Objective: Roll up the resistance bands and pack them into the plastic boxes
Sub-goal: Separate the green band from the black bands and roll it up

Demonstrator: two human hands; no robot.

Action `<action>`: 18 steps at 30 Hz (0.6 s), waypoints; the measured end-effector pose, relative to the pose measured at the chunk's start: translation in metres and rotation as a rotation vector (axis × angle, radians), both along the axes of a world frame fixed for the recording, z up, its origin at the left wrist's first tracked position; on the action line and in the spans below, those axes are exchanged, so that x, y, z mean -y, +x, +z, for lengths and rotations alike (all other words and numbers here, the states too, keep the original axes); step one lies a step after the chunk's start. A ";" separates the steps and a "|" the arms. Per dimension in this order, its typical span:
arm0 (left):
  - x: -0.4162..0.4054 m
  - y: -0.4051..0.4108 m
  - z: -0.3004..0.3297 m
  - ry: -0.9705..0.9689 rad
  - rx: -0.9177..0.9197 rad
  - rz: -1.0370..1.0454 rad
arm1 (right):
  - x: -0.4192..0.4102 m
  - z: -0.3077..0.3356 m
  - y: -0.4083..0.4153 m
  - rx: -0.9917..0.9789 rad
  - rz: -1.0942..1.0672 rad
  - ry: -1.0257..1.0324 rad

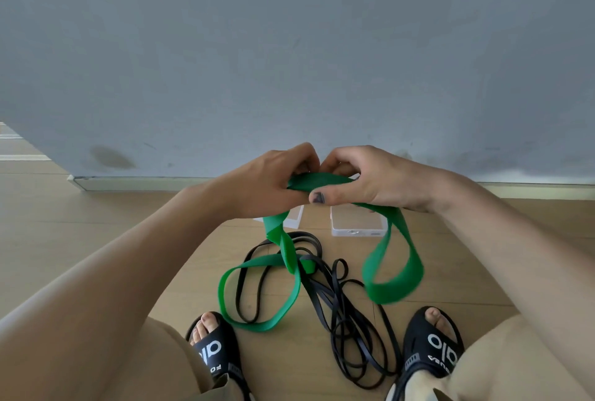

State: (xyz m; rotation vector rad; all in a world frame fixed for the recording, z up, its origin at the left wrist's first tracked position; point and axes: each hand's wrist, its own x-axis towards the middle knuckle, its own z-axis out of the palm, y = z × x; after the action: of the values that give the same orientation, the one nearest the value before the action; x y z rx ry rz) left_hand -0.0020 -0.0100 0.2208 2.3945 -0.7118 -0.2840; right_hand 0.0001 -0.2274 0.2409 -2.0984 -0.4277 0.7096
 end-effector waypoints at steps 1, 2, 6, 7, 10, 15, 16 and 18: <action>-0.001 0.000 0.001 -0.017 -0.020 0.002 | 0.000 0.001 -0.001 0.013 0.029 -0.023; -0.002 0.000 0.001 -0.030 -0.039 0.003 | 0.000 0.001 -0.002 0.030 0.053 -0.040; -0.005 0.000 0.005 -0.081 -0.190 0.020 | -0.001 0.005 -0.003 0.025 0.038 0.042; -0.005 -0.001 0.005 -0.081 -0.224 0.029 | 0.000 0.006 -0.003 0.013 0.032 0.072; -0.005 -0.003 0.008 -0.075 -0.258 0.048 | 0.002 0.007 -0.002 -0.020 0.048 0.100; 0.002 -0.005 0.008 0.027 -0.102 0.035 | -0.001 0.004 0.000 -0.012 0.044 0.018; 0.003 -0.005 0.008 0.051 -0.068 0.020 | 0.000 0.004 0.001 -0.020 0.040 0.028; 0.004 -0.005 0.008 0.072 -0.007 -0.012 | 0.003 0.004 0.001 -0.038 0.034 0.058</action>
State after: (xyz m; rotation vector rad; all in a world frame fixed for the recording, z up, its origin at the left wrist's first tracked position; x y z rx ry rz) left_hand -0.0073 -0.0138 0.2285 2.4566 -0.7241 -0.3285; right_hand 0.0014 -0.2306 0.2446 -2.0246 -0.4578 0.7474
